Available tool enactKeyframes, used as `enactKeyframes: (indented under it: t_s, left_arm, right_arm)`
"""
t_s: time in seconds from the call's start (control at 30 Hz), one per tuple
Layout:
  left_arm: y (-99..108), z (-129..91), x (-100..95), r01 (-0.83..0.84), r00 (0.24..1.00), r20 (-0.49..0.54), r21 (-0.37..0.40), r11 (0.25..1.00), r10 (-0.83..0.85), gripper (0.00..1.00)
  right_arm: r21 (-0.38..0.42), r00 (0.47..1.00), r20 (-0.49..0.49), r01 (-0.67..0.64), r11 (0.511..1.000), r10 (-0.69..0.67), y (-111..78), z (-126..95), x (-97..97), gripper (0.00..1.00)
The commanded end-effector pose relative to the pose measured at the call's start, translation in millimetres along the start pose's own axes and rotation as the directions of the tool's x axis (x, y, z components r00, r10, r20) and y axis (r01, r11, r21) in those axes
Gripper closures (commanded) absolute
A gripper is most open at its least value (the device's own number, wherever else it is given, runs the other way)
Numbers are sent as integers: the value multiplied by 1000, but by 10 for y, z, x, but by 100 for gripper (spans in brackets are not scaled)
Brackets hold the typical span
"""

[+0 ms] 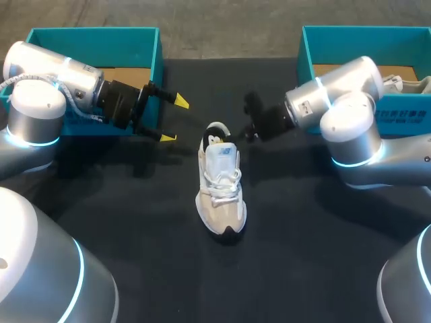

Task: Take the shoe out of the shoebox, open the shoe tongue, remove and reinsert the insole, then place the shoe into the shoebox

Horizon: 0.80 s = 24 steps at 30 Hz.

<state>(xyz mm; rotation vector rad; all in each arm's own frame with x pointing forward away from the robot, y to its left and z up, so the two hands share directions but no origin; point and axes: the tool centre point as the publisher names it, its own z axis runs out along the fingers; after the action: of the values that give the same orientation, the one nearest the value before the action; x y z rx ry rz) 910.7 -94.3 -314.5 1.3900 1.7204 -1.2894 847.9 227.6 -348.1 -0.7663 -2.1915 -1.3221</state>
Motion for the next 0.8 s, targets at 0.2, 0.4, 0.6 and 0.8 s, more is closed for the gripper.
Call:
enactKeyframes:
  t_s: [0.2, 0.4, 0.6, 0.8]
  left_arm:
    - [10, 5, 7, -1, 1000, 1, 1, 1000, 1, 0]
    - [10, 5, 7, -1, 1000, 1, 1, 1000, 1, 0]
    - [10, 5, 7, -1, 1000, 1, 1, 1000, 1, 0]
    - [10, 5, 7, -1, 1000, 1, 1, 1000, 1, 0]
  right_arm:
    - [7, 999, 17, 32, 999, -32, 186, -27, 6, 68]
    - [15, 999, 20, 39, 999, -39, 251, -24, -52, 94]
    - [39, 999, 20, 29, 999, -30, 220, 38, -85, 100]
    - [53, 1000, 20, 9, 999, -10, 100, 53, -51, 100]
